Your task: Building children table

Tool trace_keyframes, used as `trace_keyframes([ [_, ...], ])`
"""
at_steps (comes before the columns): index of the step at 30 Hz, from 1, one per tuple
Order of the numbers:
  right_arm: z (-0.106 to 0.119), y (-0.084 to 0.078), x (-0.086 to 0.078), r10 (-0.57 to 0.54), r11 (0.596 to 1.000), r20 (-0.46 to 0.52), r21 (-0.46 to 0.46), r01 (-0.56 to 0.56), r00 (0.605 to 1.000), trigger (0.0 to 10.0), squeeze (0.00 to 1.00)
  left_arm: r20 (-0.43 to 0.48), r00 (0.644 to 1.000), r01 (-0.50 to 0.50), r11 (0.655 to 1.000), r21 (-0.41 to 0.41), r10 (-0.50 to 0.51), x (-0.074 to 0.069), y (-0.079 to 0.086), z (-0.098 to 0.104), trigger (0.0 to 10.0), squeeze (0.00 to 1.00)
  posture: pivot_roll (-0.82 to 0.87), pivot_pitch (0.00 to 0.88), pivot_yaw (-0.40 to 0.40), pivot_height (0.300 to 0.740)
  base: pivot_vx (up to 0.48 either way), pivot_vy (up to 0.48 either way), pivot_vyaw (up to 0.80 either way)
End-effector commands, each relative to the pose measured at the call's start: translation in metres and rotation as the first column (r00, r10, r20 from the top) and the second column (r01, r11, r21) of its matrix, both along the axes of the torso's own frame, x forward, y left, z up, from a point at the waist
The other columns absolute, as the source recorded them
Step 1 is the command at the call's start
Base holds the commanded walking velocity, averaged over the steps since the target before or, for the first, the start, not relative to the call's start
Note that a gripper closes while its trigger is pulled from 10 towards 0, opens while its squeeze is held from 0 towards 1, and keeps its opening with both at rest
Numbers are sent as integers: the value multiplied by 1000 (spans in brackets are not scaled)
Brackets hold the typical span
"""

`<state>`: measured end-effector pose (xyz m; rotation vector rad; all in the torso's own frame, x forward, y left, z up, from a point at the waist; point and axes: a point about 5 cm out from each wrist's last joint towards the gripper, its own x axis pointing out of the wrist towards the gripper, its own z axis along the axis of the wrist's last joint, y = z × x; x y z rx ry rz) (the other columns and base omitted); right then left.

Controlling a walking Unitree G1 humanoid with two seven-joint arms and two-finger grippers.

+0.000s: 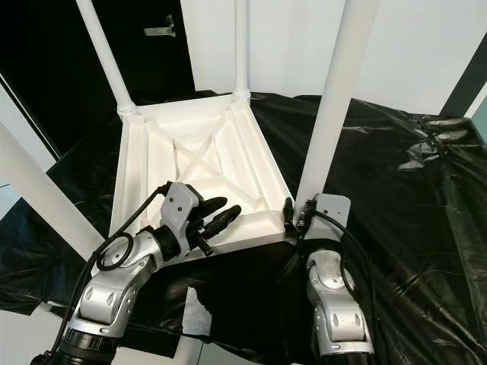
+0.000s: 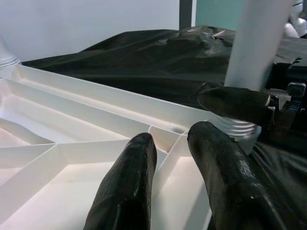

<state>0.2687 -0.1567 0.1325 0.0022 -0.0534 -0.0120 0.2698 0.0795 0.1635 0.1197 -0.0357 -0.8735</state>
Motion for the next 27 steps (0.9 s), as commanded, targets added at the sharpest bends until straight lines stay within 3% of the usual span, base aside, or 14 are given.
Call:
trace_keyframes([
  [1, 1, -1, -2, 33, 999, 13, 13, -34, 999, 10000, 1000, -11, 998, -57, 998, 0, 57, 1, 4, -2, 10000, 0, -20, 0, -4, 740, 0, 0, 0],
  [3, 1, -11, -7, 150, 989, 17, -15, -150, 989, 10000, 1000, -13, 998, -64, 998, -5, 63, 1, 6, -2, 10000, 0, -23, 0, -3, 740, 0, 0, 0],
  [5, 1, -11, -7, 150, 989, 17, -15, -150, 989, 10000, 1000, -13, 998, -64, 998, -5, 63, 1, 6, -2, 10000, 0, -23, 0, -3, 740, 0, 0, 0],
  [6, -1, -19, -9, 248, 967, 4, -62, -247, 969, 10000, 1000, -10, 998, -59, 998, -1, 59, 2, 6, -2, 10000, 0, -30, 0, 6, 740, 0, 0, 0],
  [8, -1, -23, -9, 292, 953, -5, -83, -292, 956, 10000, 1000, -10, 998, -56, 998, -1, 56, 2, 6, -2, 10000, 0, -30, 0, 6, 740, 0, 0, 0],
  [9, -1, -27, -9, 345, 933, -21, -102, -346, 938, 10000, 0, -6, 999, -51, 999, 2, 51, 3, 5, -1, 10000, 0, -32, 0, 12, 740, 0, 0, 0],
  [13, 0, -31, -7, 409, 904, -43, -116, -412, 911, 10000, 0, -3, 999, -46, 999, 4, 46, 4, 5, -1, 10000, 0, -37, 0, 18, 740, 0, 0, 0],
  [16, 5, -36, 9, 499, 844, -79, -179, -505, 863, 10000, 0, 0, 1000, -30, 1000, 6, 30, 6, 3, 0, 10000, 0, -46, 0, 31, 740, 0, 0, 0],
  [24, 4, -33, 28, 571, 775, -134, -237, -586, 810, 10000, 0, 5, 1000, -24, 1000, 8, 24, 7, 0, 2, 10000, 0, -40, 0, 31, 740, 0, 0, 0],
  [25, 3, -30, 32, 591, 751, -147, -258, -607, 793, 6431, 0, 6, 1000, -27, 1000, 7, 27, 7, 0, 2, 10000, 0, -29, 0, 23, 740, 0, 0, 0],
  [27, 3, -30, 33, 602, 742, -149, -259, -618, 784, 6431, 0, 6, 1000, -27, 1000, 7, 27, 7, 0, 2, 10000, 0, -29, 0, 23, 740, 0, 0, 0],
])
